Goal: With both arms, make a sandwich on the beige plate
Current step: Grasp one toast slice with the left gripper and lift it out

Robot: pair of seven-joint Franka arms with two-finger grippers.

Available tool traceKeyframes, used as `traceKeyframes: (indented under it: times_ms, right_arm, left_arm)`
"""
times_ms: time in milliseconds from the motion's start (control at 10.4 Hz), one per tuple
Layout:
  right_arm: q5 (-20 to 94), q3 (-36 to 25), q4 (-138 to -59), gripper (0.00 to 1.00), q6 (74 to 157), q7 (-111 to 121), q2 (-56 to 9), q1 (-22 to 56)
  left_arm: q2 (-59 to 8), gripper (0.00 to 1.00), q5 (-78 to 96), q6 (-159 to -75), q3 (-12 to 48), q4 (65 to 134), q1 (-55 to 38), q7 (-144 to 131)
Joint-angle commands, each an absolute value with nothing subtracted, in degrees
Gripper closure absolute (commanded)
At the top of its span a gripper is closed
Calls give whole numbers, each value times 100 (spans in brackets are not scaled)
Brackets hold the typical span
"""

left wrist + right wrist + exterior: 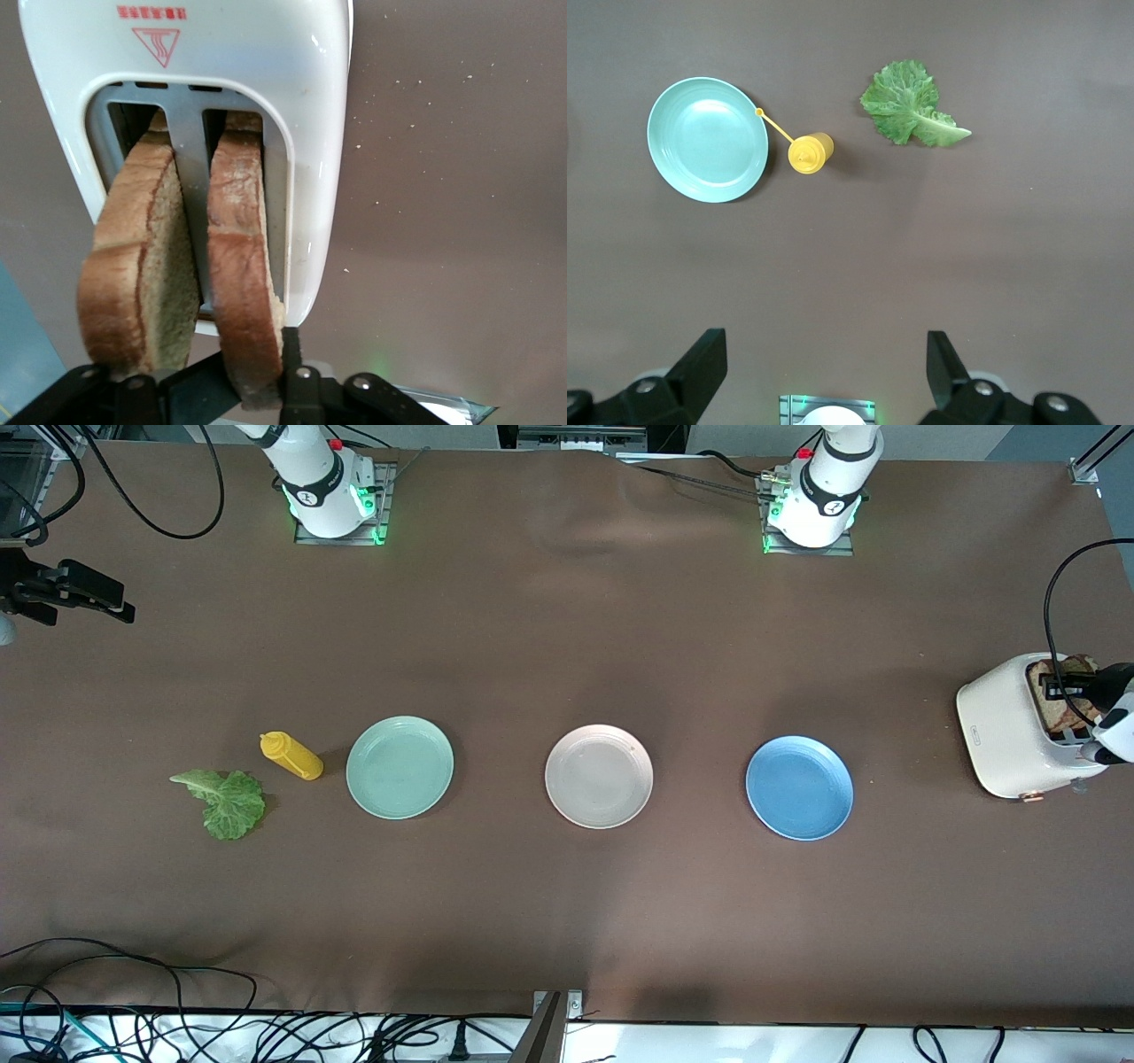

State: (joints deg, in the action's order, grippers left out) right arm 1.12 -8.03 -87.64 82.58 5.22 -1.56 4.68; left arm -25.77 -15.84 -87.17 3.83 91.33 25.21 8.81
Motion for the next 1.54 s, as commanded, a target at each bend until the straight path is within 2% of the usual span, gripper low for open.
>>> traceKeyframes:
  times_ms: [0,386,867,1157,1446]
  right_arm:
    - [18,-791,-8684,0,8139,563,-123,475]
    - [18,-791,-8684,0,8112,563,-132,483]
    - [18,-791,-8684,0,8112,563,-132,475]
    - [18,-791,-8684,0,8112,563,-123,475]
    - [-17,-791,-8684,0,8104,563,-123,483]
  left_arm:
    - [-2637,100,-1775,-8587,387,9044,2496,1019]
    - [-2602,100,-1898,-8324,395,8755,2417,1046]
    - [-2549,100,-1890,-7559,457,8016,2312,1195]
    - [-2549,100,-1741,-7139,457,7578,1892,1134]
    - [-2549,100,-612,-6952,457,7287,1775,435]
